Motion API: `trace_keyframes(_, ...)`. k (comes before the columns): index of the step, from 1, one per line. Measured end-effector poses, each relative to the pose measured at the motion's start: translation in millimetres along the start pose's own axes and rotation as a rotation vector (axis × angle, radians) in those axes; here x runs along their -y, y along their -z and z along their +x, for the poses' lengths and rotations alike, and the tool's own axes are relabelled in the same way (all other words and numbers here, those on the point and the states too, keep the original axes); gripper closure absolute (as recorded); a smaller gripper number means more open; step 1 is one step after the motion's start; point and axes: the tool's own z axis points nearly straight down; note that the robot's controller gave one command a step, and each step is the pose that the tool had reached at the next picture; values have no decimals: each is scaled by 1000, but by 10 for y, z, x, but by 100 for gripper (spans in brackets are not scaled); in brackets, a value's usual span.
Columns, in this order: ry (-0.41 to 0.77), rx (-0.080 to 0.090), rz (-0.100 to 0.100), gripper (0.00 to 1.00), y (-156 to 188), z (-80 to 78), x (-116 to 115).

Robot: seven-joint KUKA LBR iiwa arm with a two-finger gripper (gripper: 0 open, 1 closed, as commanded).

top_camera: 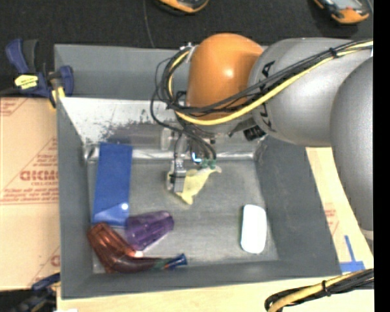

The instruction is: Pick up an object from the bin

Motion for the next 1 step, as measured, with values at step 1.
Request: trace_keyframes(1, -42, -5, 1, 0, -21, -80, 356)
